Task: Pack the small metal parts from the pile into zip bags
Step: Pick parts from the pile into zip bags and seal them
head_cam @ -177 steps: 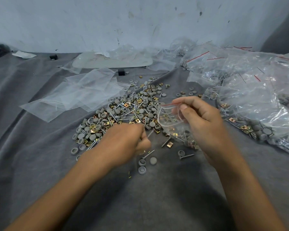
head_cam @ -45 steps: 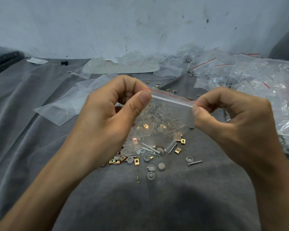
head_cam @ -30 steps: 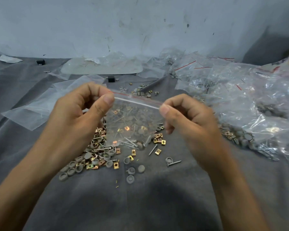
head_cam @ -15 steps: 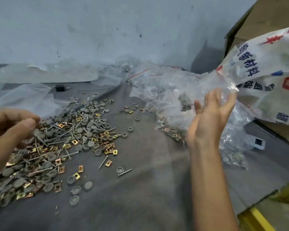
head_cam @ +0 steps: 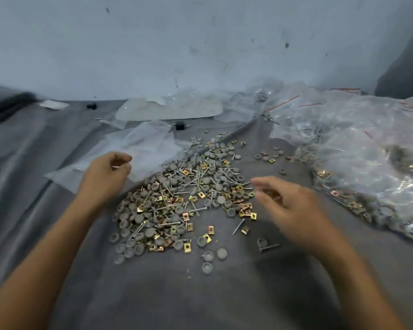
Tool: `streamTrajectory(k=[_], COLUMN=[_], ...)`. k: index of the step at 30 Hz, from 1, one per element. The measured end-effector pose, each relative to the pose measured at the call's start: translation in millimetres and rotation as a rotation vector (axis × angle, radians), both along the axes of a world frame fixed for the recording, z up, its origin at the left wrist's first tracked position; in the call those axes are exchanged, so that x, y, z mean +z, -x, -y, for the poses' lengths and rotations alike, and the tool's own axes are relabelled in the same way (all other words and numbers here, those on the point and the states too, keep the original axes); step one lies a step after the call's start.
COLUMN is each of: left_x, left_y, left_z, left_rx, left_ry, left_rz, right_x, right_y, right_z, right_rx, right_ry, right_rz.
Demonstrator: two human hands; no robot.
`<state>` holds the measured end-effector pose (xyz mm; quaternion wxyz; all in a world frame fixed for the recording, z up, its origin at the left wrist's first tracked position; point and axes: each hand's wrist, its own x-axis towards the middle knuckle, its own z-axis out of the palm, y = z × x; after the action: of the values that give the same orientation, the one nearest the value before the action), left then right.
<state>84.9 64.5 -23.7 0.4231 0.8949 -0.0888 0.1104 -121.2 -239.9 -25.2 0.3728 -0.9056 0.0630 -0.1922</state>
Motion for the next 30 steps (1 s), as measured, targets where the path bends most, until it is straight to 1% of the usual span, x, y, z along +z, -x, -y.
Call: streamTrajectory(k=[2,4,6,11,13,16,17,18,19,21,22,23,25,27,28,30], left_x=[-2.5,-7.8,-11.6,-19.5,-19.2,-8.3,-0.2,9.4,20.4,44.1,54.9,64.3,75.7,79.1,77.8,75.6], left_y=[-12.1,-21.6,-29.9,-45.7,-48.7,-46.7,-41.9,-35.7,-26.7,-1.4,14.0,30.3,61.6,84.9,93.3,106.8], left_z=[6.8,14.7,20.7,16.4,13.2,7.7,7.1,7.6,9.3,14.5,14.7,13.2,9.1,7.5,7.0,6.9], left_rx=[-0.003,-0.046,-0.066,0.029,0.049,0.003,-0.012,-0.024,-0.042,-0.142,-0.225,-0.318,-0.513,-0.654,-0.693,-0.769], left_ry=[-0.19,-0.364,-0.486,-0.545,-0.513,-0.438,-0.397,-0.31,-0.151,0.297,0.47,0.571,0.672,0.769,0.809,0.862], left_rz=[-0.008,-0.06,-0.109,-0.001,0.04,0.117,0.104,0.059,-0.022,-0.25,-0.331,-0.381,-0.441,-0.499,-0.537,-0.652], right_x=[-3.8,-6.9,-9.7,-10.9,-9.8,-7.2,-6.7,-6.4,-6.3,-5.3,-4.2,-2.4,1.0,3.2,4.5,7.9], right_y=[-2.6,-3.3,-3.8,-5.1,-4.9,-4.9,-4.7,-4.4,-4.2,-4.1,-4.9,-6.0,-9.1,-12.2,-13.7,-16.1], right_z=[-4.5,-5.3,-4.8,-4.3,-5.1,-7.2,-8.2,-9.3,-10.5,-14.6,-17.6,-21.3,-29.8,-39.1,-44.3,-55.4], right_rx=[0.024,0.035,0.042,0.04,0.041,0.038,0.038,0.042,0.049,0.074,0.088,0.1,0.117,0.123,0.129,0.189], right_ry=[0.026,0.036,0.048,0.064,0.061,0.062,0.066,0.068,0.062,0.022,-0.018,-0.069,-0.2,-0.34,-0.44,-0.761], right_rz=[-0.037,-0.044,-0.046,-0.046,-0.053,-0.059,-0.06,-0.062,-0.062,-0.053,-0.041,-0.024,0.013,0.052,0.058,0.027])
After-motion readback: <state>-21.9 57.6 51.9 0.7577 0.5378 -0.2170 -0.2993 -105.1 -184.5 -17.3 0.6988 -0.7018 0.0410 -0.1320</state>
